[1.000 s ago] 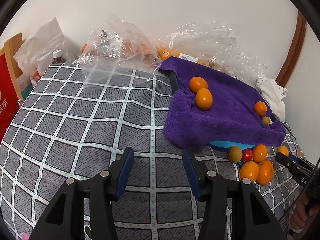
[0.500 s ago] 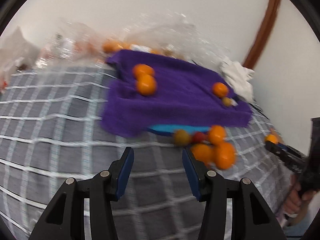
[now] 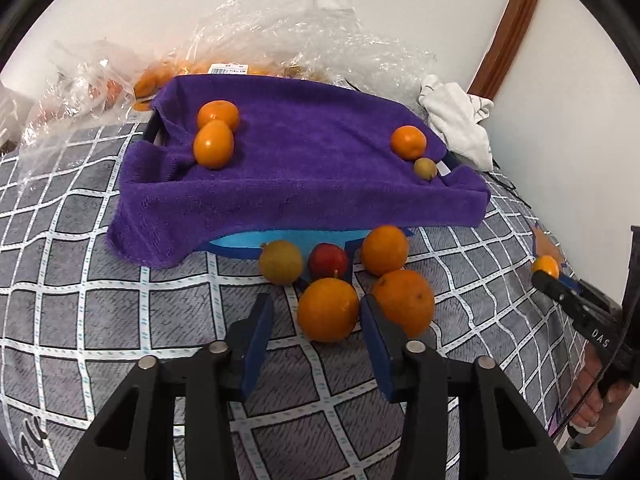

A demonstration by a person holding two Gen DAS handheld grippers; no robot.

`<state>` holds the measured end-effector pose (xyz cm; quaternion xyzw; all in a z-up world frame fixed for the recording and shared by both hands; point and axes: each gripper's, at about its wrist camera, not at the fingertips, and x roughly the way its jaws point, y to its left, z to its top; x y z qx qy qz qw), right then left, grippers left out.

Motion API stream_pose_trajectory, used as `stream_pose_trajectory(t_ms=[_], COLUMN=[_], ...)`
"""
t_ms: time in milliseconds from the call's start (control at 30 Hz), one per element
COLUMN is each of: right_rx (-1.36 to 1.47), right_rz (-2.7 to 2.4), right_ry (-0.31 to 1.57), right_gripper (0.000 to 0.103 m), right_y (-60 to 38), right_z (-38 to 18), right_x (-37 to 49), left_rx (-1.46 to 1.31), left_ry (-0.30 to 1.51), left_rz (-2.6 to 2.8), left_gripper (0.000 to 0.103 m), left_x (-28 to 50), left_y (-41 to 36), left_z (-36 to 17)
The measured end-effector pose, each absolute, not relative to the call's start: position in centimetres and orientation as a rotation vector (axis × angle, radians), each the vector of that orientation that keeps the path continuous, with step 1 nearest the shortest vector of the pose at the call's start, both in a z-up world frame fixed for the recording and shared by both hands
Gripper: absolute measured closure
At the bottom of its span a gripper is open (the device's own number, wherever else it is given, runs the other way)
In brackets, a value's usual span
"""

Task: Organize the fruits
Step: 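Grasp a large orange on the bed with the right gripper while the left gripper grasps another orange, then carry both held oranges up and over onto the purple towel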

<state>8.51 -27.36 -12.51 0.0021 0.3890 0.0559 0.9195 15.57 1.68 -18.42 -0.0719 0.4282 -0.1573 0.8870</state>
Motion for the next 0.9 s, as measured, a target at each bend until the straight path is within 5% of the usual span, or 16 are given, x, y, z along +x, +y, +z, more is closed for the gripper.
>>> stream_pose_trajectory(t_ms=[67, 900], right_rx=[0.013, 0.071], right_rz=[0.114, 0.071], right_ry=[0.815, 0.760], right_gripper=[0.069, 0.069], right_y=[-27.5, -25.9], right_z=[-12.8, -8.8], right_x=[8.7, 12.2], left_rx=[-0.165, -0.163], left_ry=[0.897, 0.753], left_rz=[-0.333, -0.252], left_gripper=[0.073, 0.073], left_x=[15.7, 15.0], left_y=[1.6, 6.3], left_z=[-18.5, -10.3])
